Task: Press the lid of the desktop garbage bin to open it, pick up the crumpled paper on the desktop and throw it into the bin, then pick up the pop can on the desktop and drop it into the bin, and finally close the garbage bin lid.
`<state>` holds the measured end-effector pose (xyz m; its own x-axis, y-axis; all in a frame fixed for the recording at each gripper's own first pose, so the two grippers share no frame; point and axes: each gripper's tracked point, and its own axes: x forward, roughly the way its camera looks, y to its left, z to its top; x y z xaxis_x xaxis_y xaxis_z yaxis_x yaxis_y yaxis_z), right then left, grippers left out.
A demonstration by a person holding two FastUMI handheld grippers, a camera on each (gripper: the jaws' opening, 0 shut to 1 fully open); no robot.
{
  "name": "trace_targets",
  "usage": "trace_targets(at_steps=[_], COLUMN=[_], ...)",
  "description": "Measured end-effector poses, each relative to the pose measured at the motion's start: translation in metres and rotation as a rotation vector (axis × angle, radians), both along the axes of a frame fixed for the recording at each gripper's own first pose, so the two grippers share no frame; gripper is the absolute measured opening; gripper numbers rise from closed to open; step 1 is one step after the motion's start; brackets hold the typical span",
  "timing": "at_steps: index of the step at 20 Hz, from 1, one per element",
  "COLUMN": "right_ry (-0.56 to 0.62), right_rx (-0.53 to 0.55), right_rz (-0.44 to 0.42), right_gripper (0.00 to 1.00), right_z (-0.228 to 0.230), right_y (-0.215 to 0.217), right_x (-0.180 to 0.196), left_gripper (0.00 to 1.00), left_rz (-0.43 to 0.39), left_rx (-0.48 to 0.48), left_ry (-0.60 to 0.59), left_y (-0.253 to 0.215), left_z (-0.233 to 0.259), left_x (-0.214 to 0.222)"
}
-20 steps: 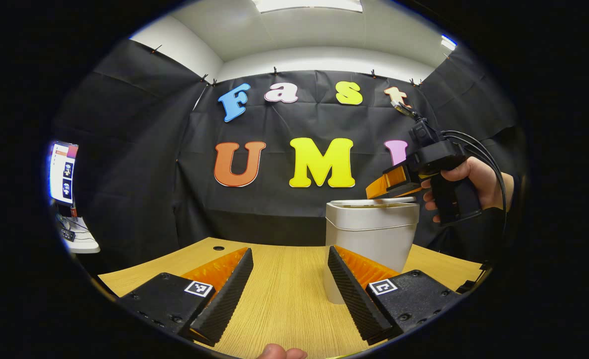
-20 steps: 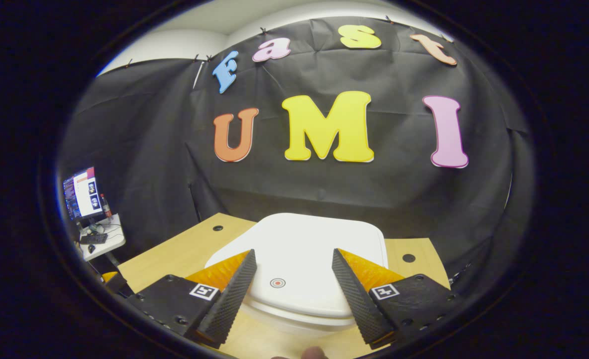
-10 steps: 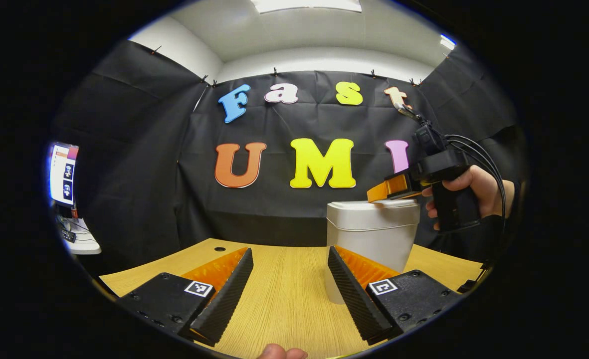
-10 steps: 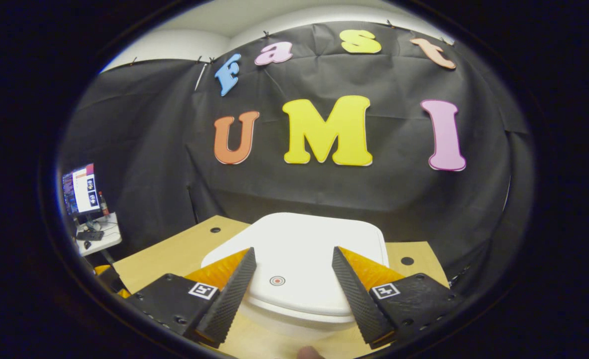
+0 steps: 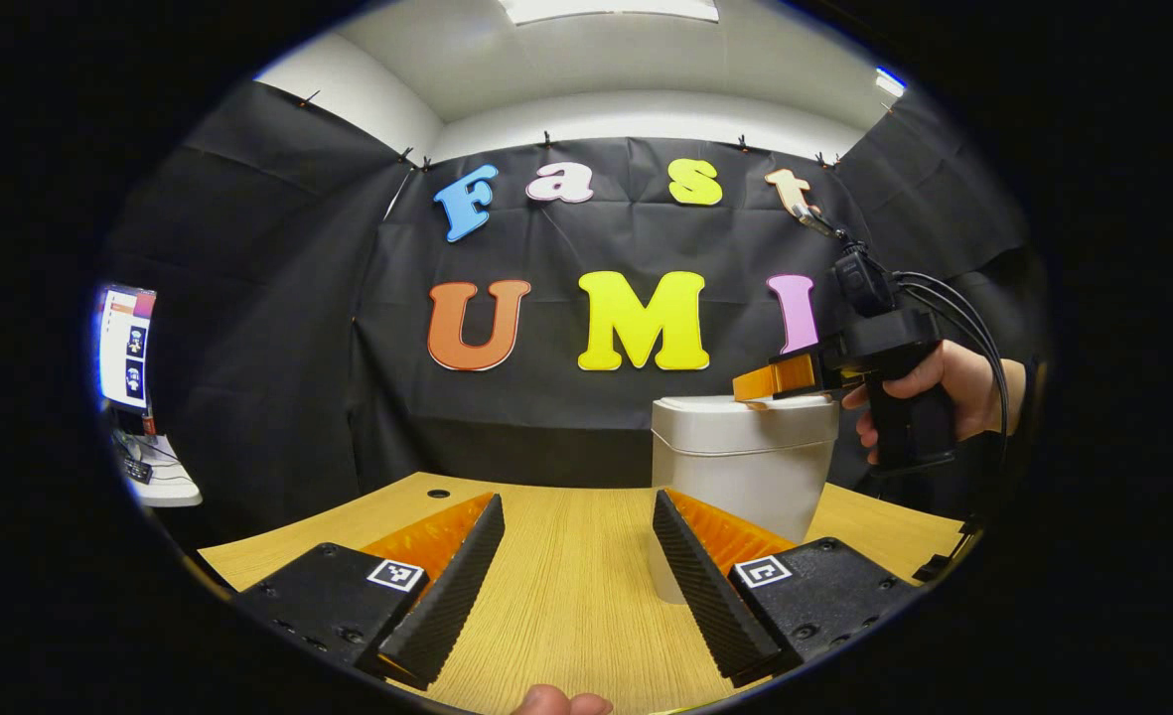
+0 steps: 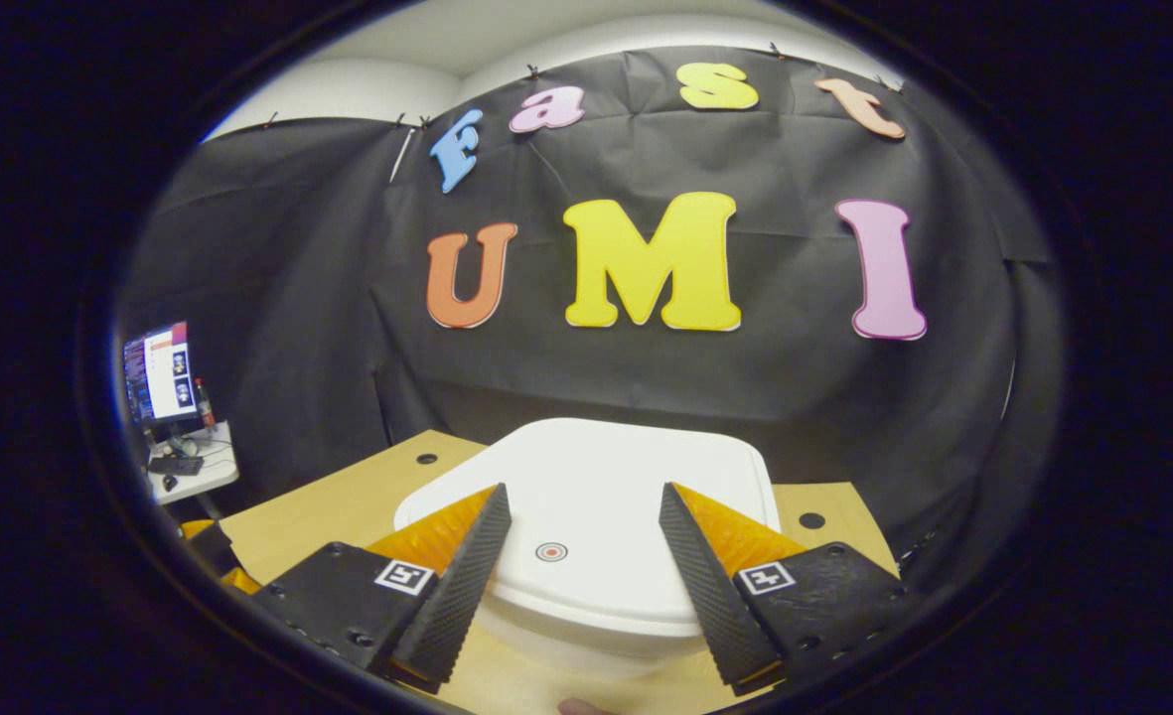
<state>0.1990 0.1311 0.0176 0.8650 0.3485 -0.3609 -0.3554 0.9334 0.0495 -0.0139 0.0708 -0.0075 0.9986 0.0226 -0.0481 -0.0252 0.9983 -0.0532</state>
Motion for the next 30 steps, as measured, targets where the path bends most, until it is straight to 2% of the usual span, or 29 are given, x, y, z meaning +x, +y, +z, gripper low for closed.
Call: trace_targets(at_steps=[6, 12, 15, 18, 21, 29, 30], right_ry=[0.014, -0.025, -0.051, -0.085, -0.168, -0.243, -0.250], right_rx=[0.015, 0.029, 0.081, 0.093, 0.076, 0.093, 0.098], right_rz=[0.000, -0.051, -0.078, -0.103, -0.149, -0.182, -0.186], right_gripper=[0.96, 0.94, 0.94, 0.94, 0.94, 0.94, 0.94], right_z=[-0.002, 0.012, 0.026, 0.038, 0.054, 0.076, 0.076], right_y=[-0.002, -0.001, -0.007, -0.023, -0.045, -0.076, -0.080], right_x=[0.000, 0.001, -0.001, -0.008, -0.019, -0.048, -0.053], left_gripper=[0.97, 0.97, 0.97, 0.98, 0.98, 0.98, 0.94], left_rz=[-0.007, 0.006, 0.006, 0.048, 0.042, 0.022, 0.022], left_rx=[0.013, 0.023, 0.043, 0.057, 0.037, 0.036, 0.029], left_ry=[-0.006, -0.004, -0.014, -0.035, -0.048, -0.048, -0.047], left_y=[-0.006, -0.003, -0.004, 0.009, 0.004, -0.014, -0.014], left_z=[0.003, 0.003, 0.007, 0.017, 0.021, 0.024, 0.025], left_x=[-0.001, -0.003, -0.005, -0.009, -0.011, -0.015, -0.015])
